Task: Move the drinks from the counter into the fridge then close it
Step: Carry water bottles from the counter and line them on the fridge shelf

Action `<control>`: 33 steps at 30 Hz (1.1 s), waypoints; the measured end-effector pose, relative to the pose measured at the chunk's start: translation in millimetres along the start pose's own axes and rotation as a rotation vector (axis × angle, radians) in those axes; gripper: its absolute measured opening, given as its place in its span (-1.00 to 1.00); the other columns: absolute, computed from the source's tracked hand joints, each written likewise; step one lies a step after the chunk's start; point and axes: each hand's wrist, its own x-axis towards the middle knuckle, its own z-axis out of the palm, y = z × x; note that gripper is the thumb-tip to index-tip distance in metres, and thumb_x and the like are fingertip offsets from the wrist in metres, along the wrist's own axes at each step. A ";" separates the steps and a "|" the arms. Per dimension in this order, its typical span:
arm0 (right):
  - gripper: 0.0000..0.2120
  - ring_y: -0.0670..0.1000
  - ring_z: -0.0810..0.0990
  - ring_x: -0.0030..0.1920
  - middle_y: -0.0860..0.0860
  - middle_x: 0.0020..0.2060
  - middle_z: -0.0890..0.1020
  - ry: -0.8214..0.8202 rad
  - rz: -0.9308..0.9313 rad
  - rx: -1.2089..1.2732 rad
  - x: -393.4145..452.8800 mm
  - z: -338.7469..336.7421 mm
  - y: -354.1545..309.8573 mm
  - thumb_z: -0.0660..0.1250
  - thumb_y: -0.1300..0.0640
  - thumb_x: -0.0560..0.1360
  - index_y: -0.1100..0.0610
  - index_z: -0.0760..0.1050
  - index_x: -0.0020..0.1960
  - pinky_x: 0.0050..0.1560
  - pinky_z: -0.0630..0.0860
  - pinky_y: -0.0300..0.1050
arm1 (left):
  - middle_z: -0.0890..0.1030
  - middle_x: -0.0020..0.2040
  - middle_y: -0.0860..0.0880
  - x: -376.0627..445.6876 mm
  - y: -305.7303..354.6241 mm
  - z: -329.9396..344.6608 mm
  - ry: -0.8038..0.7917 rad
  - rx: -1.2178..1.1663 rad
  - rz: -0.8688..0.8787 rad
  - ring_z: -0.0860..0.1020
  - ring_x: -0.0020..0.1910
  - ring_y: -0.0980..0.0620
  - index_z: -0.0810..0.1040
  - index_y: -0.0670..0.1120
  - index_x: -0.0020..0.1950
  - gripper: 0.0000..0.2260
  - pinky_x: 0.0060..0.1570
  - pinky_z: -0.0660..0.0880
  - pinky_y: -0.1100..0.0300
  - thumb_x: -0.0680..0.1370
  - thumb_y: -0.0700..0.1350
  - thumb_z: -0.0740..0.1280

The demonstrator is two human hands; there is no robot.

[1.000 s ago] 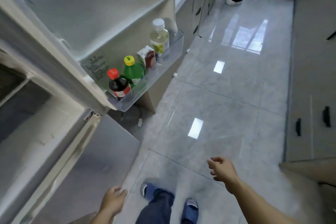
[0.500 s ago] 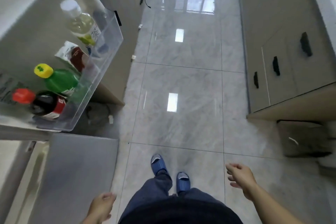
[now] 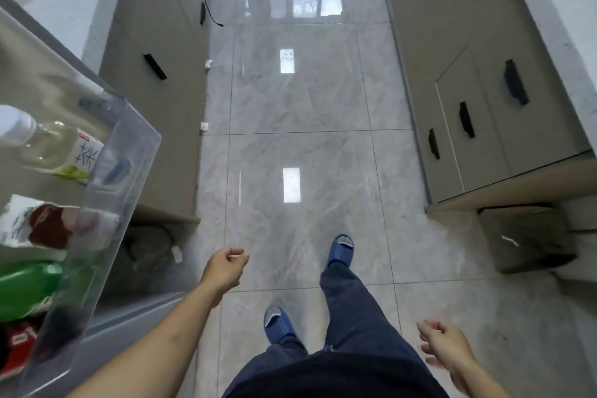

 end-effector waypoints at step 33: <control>-0.88 0.05 0.48 -0.29 0.08 -0.28 0.54 -0.210 -0.447 -0.364 116.6 60.5 -611.0 0.34 0.11 0.56 0.17 0.52 -0.03 -0.27 0.47 -0.07 | 0.61 -0.03 -0.13 169.7 233.3 -41.3 0.246 -0.307 -0.335 0.52 -0.19 -0.08 0.58 -0.16 0.13 -0.81 -0.24 0.50 0.16 0.57 -0.12 0.32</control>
